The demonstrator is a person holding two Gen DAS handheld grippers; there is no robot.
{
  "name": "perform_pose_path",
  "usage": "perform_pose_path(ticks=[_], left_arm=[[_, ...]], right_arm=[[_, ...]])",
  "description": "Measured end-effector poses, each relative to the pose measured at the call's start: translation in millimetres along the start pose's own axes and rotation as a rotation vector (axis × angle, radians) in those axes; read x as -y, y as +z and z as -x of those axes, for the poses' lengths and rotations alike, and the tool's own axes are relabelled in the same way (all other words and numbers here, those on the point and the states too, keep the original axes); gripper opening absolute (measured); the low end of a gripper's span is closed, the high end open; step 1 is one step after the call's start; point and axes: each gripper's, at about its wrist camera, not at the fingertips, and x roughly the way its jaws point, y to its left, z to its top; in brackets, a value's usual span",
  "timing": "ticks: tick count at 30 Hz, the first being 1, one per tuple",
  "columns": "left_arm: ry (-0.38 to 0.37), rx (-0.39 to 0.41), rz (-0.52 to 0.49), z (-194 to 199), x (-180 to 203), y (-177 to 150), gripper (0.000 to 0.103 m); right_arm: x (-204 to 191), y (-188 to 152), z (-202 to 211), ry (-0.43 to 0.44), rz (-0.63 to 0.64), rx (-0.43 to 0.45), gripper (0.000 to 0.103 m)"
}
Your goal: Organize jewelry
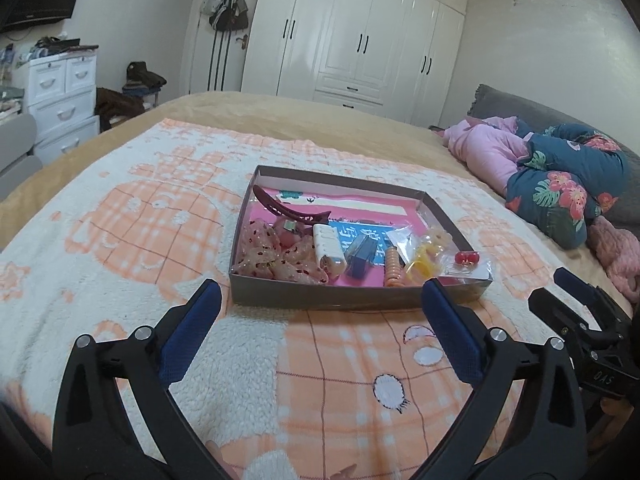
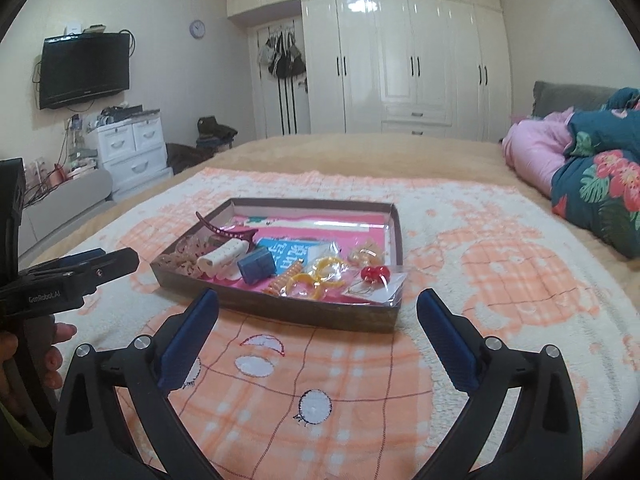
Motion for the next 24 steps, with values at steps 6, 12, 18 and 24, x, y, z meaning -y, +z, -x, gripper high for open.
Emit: perform_pose_path(ticks=[6, 12, 18, 24], left_arm=[[0.025, 0.042, -0.029, 13, 6, -3, 0.092], [0.033, 0.074, -0.060, 25, 12, -7, 0.092], [0.039, 0.123, -0.072, 36, 14, -9, 0.092], [0.022, 0.186, -0.070, 53, 15, -11, 0.092]], right_arm=[[0, -4, 12, -0.012, -0.003, 0.048, 0.097], [-1, -6, 23, -0.028, 0.005, 0.089, 0.097], [-3, -8, 36, -0.042, 0.018, 0.138, 0.097], [-11, -11, 53, -0.077, 0.059, 0.207, 0.097]])
